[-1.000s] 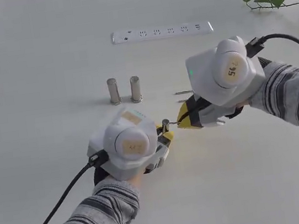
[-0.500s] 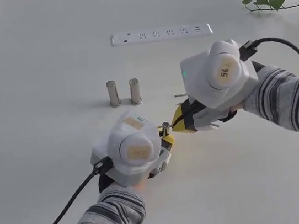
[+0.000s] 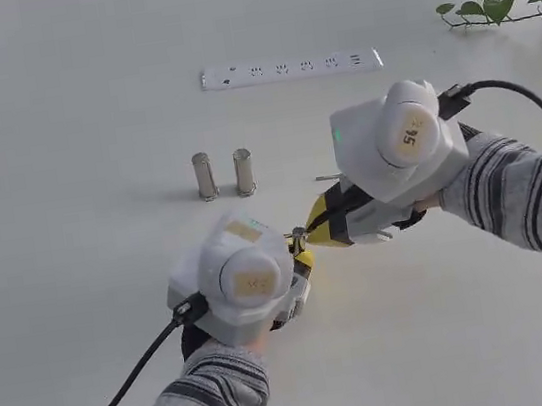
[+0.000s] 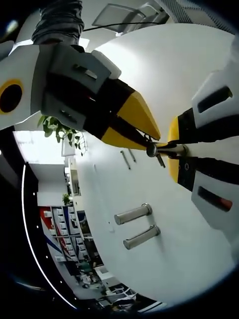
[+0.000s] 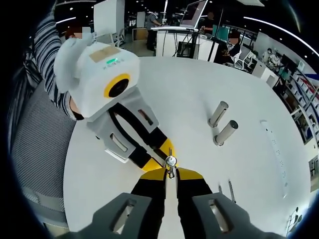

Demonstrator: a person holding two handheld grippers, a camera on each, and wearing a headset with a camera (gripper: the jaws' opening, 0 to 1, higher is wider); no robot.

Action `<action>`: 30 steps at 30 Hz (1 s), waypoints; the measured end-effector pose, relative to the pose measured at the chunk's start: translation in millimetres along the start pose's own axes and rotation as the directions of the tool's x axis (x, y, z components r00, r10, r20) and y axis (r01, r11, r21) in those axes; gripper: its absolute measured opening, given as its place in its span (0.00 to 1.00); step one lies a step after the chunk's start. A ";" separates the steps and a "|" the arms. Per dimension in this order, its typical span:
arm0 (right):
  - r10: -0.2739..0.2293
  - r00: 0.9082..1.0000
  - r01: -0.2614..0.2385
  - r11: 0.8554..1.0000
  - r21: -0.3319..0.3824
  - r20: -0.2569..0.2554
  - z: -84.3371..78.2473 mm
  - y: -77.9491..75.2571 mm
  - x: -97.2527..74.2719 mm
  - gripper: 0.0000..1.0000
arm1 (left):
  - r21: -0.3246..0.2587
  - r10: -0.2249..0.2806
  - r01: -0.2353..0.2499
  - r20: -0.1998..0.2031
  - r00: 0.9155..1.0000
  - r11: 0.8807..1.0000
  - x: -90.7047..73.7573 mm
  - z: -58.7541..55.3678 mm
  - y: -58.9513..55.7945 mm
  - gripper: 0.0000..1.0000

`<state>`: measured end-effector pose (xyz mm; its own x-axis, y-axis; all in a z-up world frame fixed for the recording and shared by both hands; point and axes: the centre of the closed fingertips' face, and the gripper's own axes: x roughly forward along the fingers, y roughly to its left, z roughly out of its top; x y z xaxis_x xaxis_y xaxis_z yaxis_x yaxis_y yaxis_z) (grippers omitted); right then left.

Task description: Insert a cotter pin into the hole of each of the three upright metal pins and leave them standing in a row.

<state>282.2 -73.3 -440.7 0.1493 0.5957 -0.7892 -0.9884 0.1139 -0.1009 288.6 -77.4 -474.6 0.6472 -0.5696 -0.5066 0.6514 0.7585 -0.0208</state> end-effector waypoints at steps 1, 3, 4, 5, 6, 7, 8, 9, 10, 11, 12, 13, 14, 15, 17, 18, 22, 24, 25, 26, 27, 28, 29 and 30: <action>0.002 1.000 -0.002 1.000 0.002 0.008 0.9 0.1 -1.0 0.03 | -0.001 0.001 -0.001 0.000 1.000 1.000 0.2 0.0 0.2 0.05; 0.002 1.000 -0.002 1.000 0.000 0.015 0.8 -0.4 -3.3 0.04 | 0.003 0.001 -0.001 0.000 1.000 1.000 0.3 0.0 0.1 0.05; -0.002 1.000 0.002 1.000 -0.002 0.010 -0.2 -1.2 -4.2 0.04 | 0.002 0.001 -0.001 0.000 1.000 1.000 0.1 -0.1 0.0 0.05; -0.009 1.000 0.009 1.000 -0.006 0.000 -2.5 -2.4 -5.6 0.05 | 0.001 0.002 -0.002 0.001 1.000 1.000 0.2 0.1 0.1 0.05; -0.010 1.000 0.010 1.000 -0.006 -0.004 -3.8 -2.9 -6.8 0.04 | 0.003 0.003 -0.003 0.001 1.000 1.000 0.2 0.2 0.1 0.05; -0.011 1.000 0.011 1.000 -0.002 -0.005 -5.8 -3.8 -8.3 0.04 | 0.004 0.004 -0.004 0.001 1.000 1.000 0.1 0.3 0.0 0.05; -0.012 1.000 0.012 1.000 0.005 -0.004 -6.9 -4.3 -9.0 0.03 | 0.005 0.005 -0.005 0.000 1.000 1.000 0.1 0.3 0.0 0.05; -0.012 1.000 0.012 1.000 0.014 -0.002 -7.7 -4.4 -9.5 0.02 | 0.007 0.005 -0.005 0.000 1.000 1.000 0.0 0.2 0.0 0.05; -0.010 1.000 0.010 1.000 0.021 -0.005 -9.4 -3.7 -9.8 0.01 | 0.009 0.006 -0.006 0.000 1.000 1.000 0.0 0.1 -0.1 0.05; -0.010 1.000 0.010 1.000 0.025 -0.008 -10.2 -2.5 -9.5 0.00 | 0.008 0.008 -0.008 0.001 1.000 1.000 0.1 0.0 0.0 0.05; -0.011 1.000 0.011 1.000 0.027 -0.008 -10.6 -2.2 -9.3 0.00 | 0.006 0.010 -0.010 0.001 1.000 1.000 0.3 0.0 0.3 0.05; -0.012 1.000 0.013 1.000 0.027 -0.009 -11.0 -1.9 -8.9 0.00 | 0.005 0.011 -0.011 0.000 1.000 1.000 0.5 0.0 0.3 0.05; -0.012 1.000 0.012 1.000 0.025 -0.008 -11.0 -1.5 -8.6 0.00 | 0.005 0.011 -0.011 0.000 1.000 1.000 0.8 0.1 0.5 0.05; -0.012 1.000 0.012 1.000 0.024 -0.005 -10.7 -1.3 -8.1 0.00 | 0.005 0.012 -0.012 0.000 1.000 1.000 0.8 0.0 0.5 0.05; -0.012 1.000 0.012 1.000 0.025 0.000 -9.6 -1.5 -7.0 0.00 | 0.004 0.012 -0.012 0.000 1.000 1.000 1.0 -0.1 0.6 0.05; -0.012 1.000 0.012 1.000 0.027 0.001 -9.2 -1.6 -6.5 0.00 | 0.004 0.012 -0.012 0.000 1.000 1.000 1.1 -0.1 0.6 0.05; -0.014 1.000 0.014 1.000 0.027 0.007 -6.8 -2.1 -3.7 0.00 | 0.007 0.016 -0.016 0.002 1.000 1.000 1.8 -0.4 1.1 0.05; -0.018 1.000 0.018 1.000 0.020 0.002 -7.5 -3.1 -2.6 0.00 | 0.005 0.016 -0.016 0.002 1.000 1.000 1.7 -0.3 1.2 0.05; -0.017 1.000 0.017 1.000 0.020 0.001 -6.7 -1.9 -2.6 0.00 | 0.004 0.017 -0.017 0.001 1.000 1.000 1.5 -0.3 1.3 0.05; -0.016 1.000 0.016 1.000 0.022 0.000 -6.2 -1.0 -2.5 0.00 | 0.004 0.017 -0.017 0.001 1.000 1.000 1.3 -0.4 1.2 0.05; -0.017 1.000 0.017 1.000 0.022 0.001 -6.0 -1.0 -2.4 0.00 | 0.004 0.017 -0.017 0.002 1.000 1.000 1.1 -0.4 1.1 0.05; -0.017 1.000 0.017 1.000 0.023 0.002 -5.8 -1.1 -2.3 0.00 | 0.003 0.017 -0.017 0.001 1.000 1.000 0.9 -0.5 1.0 0.05; -0.017 1.000 0.017 1.000 0.025 0.002 -6.0 -1.2 -2.4 0.00 | 0.005 0.018 -0.018 0.002 1.000 1.000 0.8 -0.5 0.9 0.05; -0.017 1.000 0.017 1.000 0.026 0.002 -6.1 -1.3 -2.5 0.00 | 0.007 0.017 -0.017 0.002 1.000 1.000 0.7 -0.3 1.0 0.05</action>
<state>282.9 -79.8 -442.3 0.1663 0.5952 -0.7862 -0.9845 0.1449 -0.0986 289.6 -77.0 -475.2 0.6589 -0.5573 -0.5052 0.6431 0.7658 -0.0060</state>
